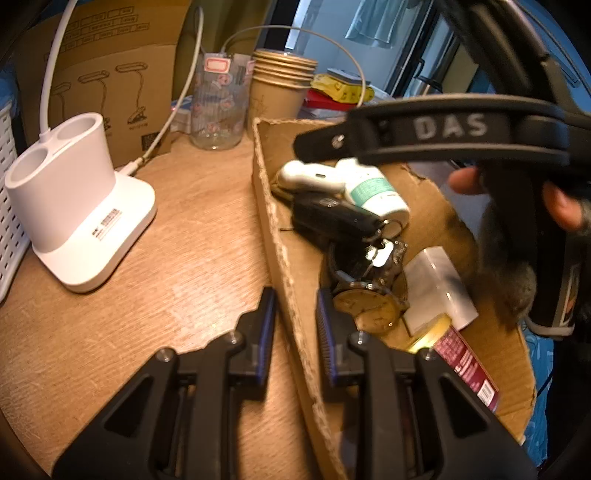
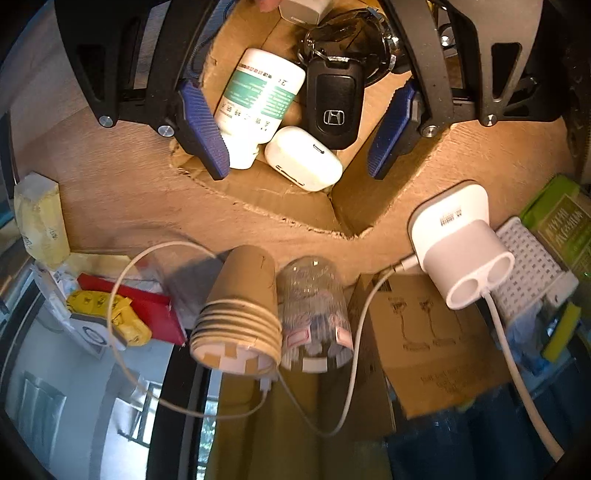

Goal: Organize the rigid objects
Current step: 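Withdraw the right gripper and move it beside the box to the black flashlight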

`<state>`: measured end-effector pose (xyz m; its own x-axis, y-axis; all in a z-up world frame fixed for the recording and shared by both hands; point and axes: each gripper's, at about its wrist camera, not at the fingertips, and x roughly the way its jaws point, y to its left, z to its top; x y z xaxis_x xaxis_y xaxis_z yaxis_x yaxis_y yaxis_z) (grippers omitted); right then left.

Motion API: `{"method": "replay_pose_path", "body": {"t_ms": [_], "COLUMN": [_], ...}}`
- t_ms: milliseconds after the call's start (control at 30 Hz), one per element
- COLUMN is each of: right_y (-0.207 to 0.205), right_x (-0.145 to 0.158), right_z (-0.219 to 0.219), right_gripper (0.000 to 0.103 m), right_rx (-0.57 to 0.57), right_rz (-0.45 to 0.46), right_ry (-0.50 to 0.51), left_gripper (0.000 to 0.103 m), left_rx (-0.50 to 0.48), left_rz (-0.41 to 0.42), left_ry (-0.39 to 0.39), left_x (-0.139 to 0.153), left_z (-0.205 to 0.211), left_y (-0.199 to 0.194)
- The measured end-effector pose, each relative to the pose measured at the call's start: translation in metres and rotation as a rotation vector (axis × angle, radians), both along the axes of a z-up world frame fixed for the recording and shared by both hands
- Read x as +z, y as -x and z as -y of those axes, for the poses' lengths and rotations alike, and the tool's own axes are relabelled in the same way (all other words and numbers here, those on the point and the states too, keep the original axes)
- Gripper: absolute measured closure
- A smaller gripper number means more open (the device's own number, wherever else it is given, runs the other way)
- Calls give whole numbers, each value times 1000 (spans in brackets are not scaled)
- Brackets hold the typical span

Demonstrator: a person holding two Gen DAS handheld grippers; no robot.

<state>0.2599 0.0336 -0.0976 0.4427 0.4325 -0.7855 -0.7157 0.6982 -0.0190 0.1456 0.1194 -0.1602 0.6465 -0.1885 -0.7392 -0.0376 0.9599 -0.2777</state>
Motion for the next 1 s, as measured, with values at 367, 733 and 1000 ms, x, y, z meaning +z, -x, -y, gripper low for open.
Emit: {"method": "replay_pose_path", "body": {"t_ms": [367, 733, 1000], "right_y": [17, 32, 40], "right_x": [25, 31, 24], "right_z": [34, 74, 116], "right_gripper": [23, 23, 23], "right_rx": [-39, -88, -138], "right_rz": [71, 112, 109], "right_ry": [-67, -75, -116], "left_gripper": [79, 79, 79], "left_rx": [0, 0, 0], "left_rz": [0, 0, 0], "left_ry": [0, 0, 0], "left_x": [0, 0, 0], "left_z": [0, 0, 0], "left_y": [0, 0, 0]}}
